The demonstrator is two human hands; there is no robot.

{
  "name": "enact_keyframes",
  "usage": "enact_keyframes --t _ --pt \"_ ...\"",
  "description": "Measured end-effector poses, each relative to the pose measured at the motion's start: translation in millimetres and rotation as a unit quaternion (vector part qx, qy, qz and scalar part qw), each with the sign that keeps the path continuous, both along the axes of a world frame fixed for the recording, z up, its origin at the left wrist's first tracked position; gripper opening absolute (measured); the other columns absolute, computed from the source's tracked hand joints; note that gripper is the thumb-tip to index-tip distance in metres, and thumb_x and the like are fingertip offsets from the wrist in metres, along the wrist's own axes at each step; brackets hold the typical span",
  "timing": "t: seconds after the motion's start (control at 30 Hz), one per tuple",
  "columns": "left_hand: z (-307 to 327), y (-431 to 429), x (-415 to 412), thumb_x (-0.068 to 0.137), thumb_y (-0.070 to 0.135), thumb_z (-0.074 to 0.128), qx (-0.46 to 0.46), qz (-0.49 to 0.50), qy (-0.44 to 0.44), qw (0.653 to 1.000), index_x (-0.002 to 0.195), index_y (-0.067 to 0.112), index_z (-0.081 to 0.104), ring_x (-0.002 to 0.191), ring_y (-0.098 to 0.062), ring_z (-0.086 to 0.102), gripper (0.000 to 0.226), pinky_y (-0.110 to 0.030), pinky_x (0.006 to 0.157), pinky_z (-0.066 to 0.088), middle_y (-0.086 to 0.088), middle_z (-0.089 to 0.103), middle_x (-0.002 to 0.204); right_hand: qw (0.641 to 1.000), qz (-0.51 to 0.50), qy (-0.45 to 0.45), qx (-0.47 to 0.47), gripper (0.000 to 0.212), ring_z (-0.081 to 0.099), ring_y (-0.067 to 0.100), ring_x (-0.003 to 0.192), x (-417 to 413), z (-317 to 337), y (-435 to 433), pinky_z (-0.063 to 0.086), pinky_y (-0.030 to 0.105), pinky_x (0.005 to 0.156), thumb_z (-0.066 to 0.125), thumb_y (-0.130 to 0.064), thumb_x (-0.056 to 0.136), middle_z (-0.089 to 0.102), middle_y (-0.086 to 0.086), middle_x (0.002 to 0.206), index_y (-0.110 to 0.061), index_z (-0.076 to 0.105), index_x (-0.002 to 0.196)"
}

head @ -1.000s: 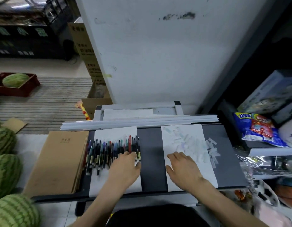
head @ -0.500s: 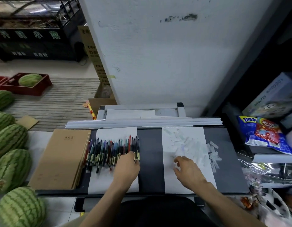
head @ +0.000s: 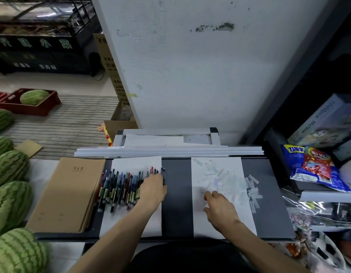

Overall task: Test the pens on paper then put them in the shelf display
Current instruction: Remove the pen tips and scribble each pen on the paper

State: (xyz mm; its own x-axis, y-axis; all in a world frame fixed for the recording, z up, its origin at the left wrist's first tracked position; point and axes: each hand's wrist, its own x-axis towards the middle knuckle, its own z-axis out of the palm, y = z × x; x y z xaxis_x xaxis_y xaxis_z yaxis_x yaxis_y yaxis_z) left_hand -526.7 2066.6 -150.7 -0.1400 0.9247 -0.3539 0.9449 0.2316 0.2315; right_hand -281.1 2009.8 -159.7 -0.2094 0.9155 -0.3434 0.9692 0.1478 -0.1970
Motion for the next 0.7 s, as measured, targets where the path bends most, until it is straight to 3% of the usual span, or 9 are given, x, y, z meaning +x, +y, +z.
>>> enact_keyframes --t 0.2,0.37,0.5,0.7 --pt "-4 1 9 0.092 0.022 0.060 -0.008 -0.017 0.011 1.000 0.088 0.014 0.057 0.086 -0.029 0.069 0.009 -0.033 0.062 0.046 -0.001 0.052 0.079 1.000 -0.010 -0.019 0.002 0.038 0.059 0.023 0.115 -4 3 4 0.051 0.032 0.091 0.050 -0.021 0.104 0.058 0.004 0.128 -0.022 0.041 0.141" --pt "-4 2 4 0.091 0.015 0.059 -0.024 -0.038 0.027 0.999 0.089 0.014 0.055 0.087 -0.029 0.067 0.005 -0.036 0.068 0.054 -0.002 0.056 0.085 0.999 -0.009 -0.030 0.004 0.042 0.061 0.025 0.108 -4 3 7 0.052 0.034 0.086 0.043 -0.011 0.099 0.061 0.005 0.121 -0.021 0.044 0.139" --pt "-5 -2 -1 0.089 0.009 0.061 -0.013 -0.014 0.012 1.000 0.086 0.015 0.053 0.082 -0.028 0.064 0.010 -0.035 0.064 0.047 0.003 0.044 0.074 1.000 -0.023 -0.011 0.010 0.035 0.063 0.024 0.102 -2 3 8 0.052 0.034 0.082 0.041 -0.014 0.099 0.064 0.004 0.114 -0.020 0.051 0.132" --pt "-3 -6 -8 0.089 0.016 0.067 -0.023 0.042 -0.013 0.999 0.079 0.014 0.055 0.073 -0.026 0.063 0.015 -0.034 0.061 0.051 -0.003 0.059 0.079 0.996 -0.070 0.051 0.019 0.019 0.063 0.024 0.085 4 2 9 0.048 0.033 0.069 0.043 -0.022 0.104 0.067 0.002 0.098 -0.017 0.059 0.112"
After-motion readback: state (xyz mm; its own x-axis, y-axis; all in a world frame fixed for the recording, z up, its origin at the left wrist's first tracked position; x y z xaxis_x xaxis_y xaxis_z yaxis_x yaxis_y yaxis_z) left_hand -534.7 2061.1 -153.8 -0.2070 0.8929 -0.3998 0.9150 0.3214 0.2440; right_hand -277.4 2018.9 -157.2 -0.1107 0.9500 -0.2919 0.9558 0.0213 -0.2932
